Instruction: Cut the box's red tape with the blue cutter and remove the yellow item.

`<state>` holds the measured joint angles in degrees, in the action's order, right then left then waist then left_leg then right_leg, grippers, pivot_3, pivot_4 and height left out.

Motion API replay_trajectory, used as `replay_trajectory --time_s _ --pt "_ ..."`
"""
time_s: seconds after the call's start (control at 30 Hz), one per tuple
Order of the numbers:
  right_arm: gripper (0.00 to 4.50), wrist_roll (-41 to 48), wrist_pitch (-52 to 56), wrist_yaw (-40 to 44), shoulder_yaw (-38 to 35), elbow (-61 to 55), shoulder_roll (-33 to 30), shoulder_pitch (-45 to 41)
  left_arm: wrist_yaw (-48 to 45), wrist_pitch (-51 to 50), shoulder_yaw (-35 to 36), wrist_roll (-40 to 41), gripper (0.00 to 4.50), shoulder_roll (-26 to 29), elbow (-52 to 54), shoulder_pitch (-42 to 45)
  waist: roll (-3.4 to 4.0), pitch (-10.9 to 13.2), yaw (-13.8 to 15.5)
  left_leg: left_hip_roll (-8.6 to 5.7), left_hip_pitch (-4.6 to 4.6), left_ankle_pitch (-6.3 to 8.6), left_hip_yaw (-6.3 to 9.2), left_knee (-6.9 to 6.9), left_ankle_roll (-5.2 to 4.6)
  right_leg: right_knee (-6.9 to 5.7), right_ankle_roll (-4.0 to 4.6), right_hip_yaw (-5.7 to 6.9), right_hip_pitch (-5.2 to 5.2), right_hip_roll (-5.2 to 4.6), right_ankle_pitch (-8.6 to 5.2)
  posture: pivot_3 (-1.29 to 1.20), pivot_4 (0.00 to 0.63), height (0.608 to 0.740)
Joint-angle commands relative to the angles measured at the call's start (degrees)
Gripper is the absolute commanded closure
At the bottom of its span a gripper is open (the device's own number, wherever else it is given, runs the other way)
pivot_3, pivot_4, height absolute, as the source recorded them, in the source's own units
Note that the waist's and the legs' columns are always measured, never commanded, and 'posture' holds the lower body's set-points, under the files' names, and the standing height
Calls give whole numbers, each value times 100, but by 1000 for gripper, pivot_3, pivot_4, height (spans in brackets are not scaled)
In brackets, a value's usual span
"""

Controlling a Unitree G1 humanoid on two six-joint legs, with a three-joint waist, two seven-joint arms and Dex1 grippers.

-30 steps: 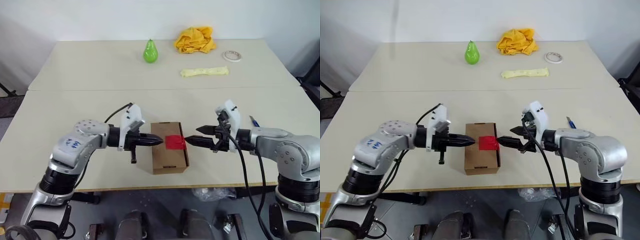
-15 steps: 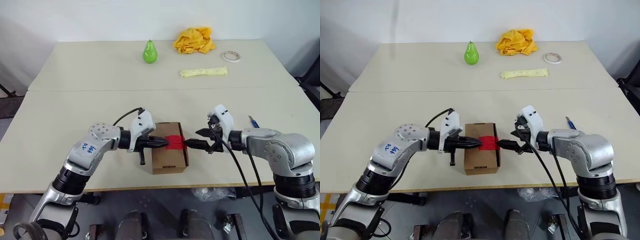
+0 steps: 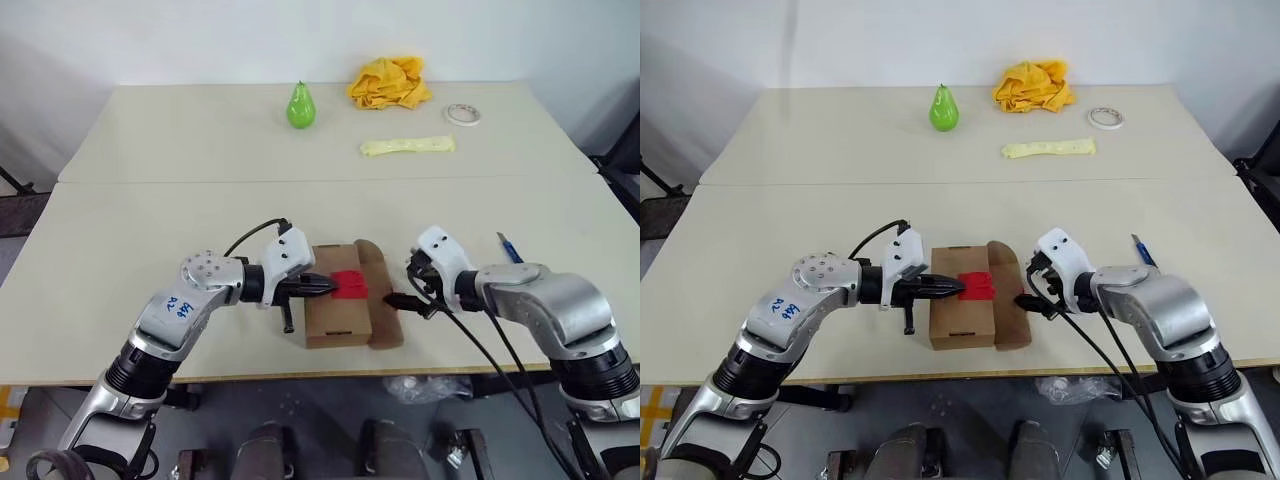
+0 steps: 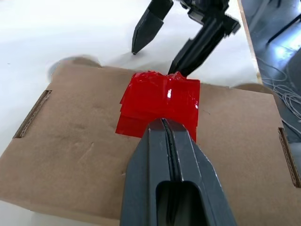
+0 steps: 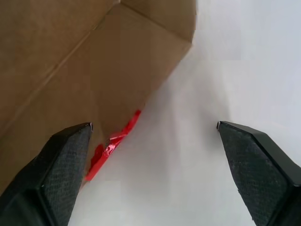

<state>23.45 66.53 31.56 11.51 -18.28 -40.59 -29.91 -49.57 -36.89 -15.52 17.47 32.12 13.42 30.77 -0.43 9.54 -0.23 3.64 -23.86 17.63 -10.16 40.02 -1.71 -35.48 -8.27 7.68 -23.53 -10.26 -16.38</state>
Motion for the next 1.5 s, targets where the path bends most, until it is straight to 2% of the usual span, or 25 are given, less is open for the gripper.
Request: replay_trajectory --time_s 0.03,0.13,0.17,0.27,0.37,0.53,0.73,0.83,0.87,1.03,1.33,1.43,1.5 --pt "65 -346 -458 -184 166 83 150 245 8 -285 -230 -171 4500 112 -102 -242 -10 -7 -2 1 10 1 -1 -3 1 2 1 -1 9 0 0 0 150 740" --pt "65 -621 -1303 310 337 159 -226 509 15 -326 -167 -162 4500 170 -116 -210 -16 -13 -7 4 39 4 -6 -11 6 14 5 -4 29 1 -3 0 150 740" --pt "65 -396 -1331 575 115 232 -249 460 -4 -306 -167 -175 4500 193 -126 -203 -16 -13 -6 5 46 5 -8 -16 6 33 6 -4 35 1 -4 0 150 740" --pt "65 473 -618 1103 -609 733 -85 -32 -80 -233 -204 -204 4500 230 -159 -195 -16 -12 -3 6 51 4 -9 -23 6 38 6 -7 40 2 -4 0 150 740" --pt "65 909 139 1295 -841 1275 55 -425 -108 -189 -236 -230 4500 218 -201 -164 -14 -12 -7 7 52 4 -12 -26 6 34 8 -10 35 2 -4 0 150 740" --pt "65 1077 618 1604 -768 2588 463 -945 -159 -94 -255 -250 4500 212 -296 -123 -12 -14 -14 9 53 3 -13 -32 6 36 11 -9 34 3 -5 0 150 740" --pt "65 914 644 2185 -244 3654 756 -1482 -209 -41 -258 -238 4500 227 -344 -90 -17 -23 -64 10 58 4 -16 -33 7 35 11 -11 35 3 -5 0 150 740" --pt "597 896 729 2521 65 3928 957 -1785 -211 -45 -211 -233 4500 261 -347 -110 -19 -27 -143 10 59 2 -16 -37 10 19 11 -11 34 3 -6 0 150 740" --pt "1014 874 725 2607 142 3965 972 -1831 -209 -51 -199 -230 4500 264 -345 -116 -19 -27 -147 10 59 1 -17 -39 11 5 11 -11 31 4 -6 0 150 740" --pt "2529 639 653 2676 379 4483 1289 -2099 -192 -72 -123 -239 4500 324 -277 -214 -18 -27 -149 10 58 1 -22 -48 16 -4 12 -10 18 3 -6 0 150 740" --pt "2529 238 573 2938 788 5224 1560 -2414 -223 -13 21 -217 4500 482 -145 -426 -18 -41 -249 18 70 -2 -32 -58 25 -6 21 -11 16 7 -11 0 150 740" --pt "3123 117 756 2786 783 5417 1709 -2497 -402 235 40 -195 4500 549 -150 -493 -18 -64 -299 18 79 -6 -35 -74 33 -8 25 -11 16 8 -13 0 150 740" --pt "3795 46 872 2757 824 5381 1674 -2524 -487 439 51 -205 4500 579 -196 -524 -12 -69 -300 19 80 -7 -36 -82 36 -7 28 -10 12 9 -15 0 150 740"
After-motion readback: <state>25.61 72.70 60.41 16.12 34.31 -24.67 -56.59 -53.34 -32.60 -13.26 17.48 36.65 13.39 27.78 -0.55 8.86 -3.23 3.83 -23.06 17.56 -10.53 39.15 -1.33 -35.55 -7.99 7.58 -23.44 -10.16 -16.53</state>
